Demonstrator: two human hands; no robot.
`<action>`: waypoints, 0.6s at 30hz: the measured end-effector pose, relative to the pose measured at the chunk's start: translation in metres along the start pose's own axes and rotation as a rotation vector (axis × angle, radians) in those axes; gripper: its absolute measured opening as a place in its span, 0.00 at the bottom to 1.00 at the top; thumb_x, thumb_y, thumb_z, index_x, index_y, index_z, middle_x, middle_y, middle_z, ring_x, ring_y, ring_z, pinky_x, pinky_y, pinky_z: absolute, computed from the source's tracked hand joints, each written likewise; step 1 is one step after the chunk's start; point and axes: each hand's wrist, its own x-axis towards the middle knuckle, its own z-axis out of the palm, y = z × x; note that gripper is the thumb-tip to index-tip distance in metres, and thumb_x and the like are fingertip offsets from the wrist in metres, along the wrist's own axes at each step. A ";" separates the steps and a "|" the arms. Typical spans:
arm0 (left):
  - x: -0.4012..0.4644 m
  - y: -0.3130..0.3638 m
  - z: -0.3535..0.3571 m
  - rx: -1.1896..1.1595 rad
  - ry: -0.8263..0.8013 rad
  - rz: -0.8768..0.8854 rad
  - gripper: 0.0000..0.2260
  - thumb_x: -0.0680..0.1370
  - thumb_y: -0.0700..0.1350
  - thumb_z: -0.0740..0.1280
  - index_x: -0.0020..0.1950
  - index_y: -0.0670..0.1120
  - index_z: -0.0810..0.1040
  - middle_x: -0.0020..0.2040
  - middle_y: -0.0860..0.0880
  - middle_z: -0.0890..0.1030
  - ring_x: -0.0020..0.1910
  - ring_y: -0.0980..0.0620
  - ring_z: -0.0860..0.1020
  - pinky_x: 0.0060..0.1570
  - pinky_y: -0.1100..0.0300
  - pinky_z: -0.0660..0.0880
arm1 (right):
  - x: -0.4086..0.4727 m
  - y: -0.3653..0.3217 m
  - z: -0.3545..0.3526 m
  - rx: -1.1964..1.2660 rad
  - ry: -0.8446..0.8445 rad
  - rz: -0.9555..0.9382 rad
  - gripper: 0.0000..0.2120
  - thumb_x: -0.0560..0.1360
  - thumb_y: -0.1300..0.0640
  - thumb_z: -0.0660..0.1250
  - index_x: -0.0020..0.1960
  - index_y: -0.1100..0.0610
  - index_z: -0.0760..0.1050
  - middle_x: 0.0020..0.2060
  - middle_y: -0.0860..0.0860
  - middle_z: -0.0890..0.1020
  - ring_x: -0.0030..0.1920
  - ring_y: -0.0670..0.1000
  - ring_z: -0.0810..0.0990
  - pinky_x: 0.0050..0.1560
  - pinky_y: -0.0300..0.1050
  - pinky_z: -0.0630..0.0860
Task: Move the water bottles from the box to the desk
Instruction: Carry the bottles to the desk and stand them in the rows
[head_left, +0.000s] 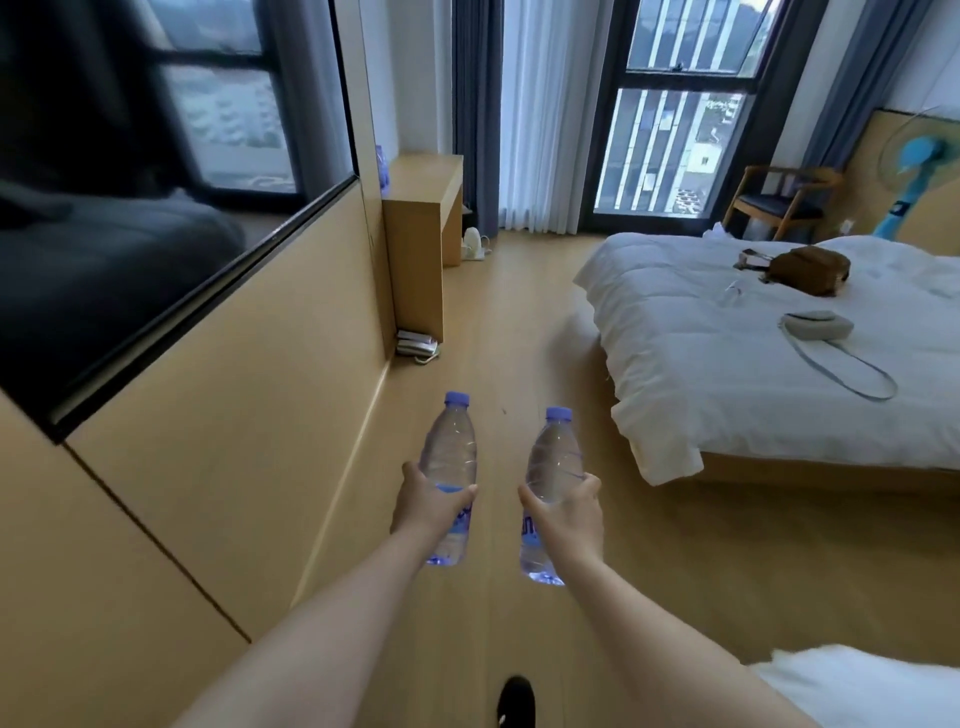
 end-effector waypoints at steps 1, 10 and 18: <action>0.024 0.007 0.005 0.000 0.009 -0.007 0.27 0.68 0.52 0.76 0.55 0.49 0.62 0.48 0.50 0.76 0.41 0.50 0.76 0.37 0.58 0.71 | 0.025 -0.006 0.007 -0.002 0.000 -0.003 0.35 0.69 0.43 0.75 0.65 0.59 0.61 0.56 0.56 0.76 0.51 0.55 0.80 0.51 0.54 0.80; 0.224 0.093 0.041 -0.002 0.100 -0.061 0.28 0.67 0.52 0.77 0.55 0.48 0.62 0.48 0.50 0.76 0.44 0.47 0.77 0.44 0.55 0.74 | 0.245 -0.086 0.060 -0.020 -0.041 -0.071 0.36 0.69 0.44 0.75 0.66 0.60 0.61 0.57 0.58 0.75 0.53 0.57 0.79 0.54 0.55 0.79; 0.393 0.162 0.061 -0.009 0.114 -0.084 0.28 0.69 0.52 0.76 0.58 0.47 0.62 0.48 0.50 0.74 0.44 0.48 0.75 0.44 0.56 0.71 | 0.411 -0.147 0.112 -0.051 -0.046 -0.078 0.32 0.69 0.45 0.75 0.62 0.58 0.62 0.42 0.49 0.73 0.41 0.52 0.79 0.45 0.52 0.81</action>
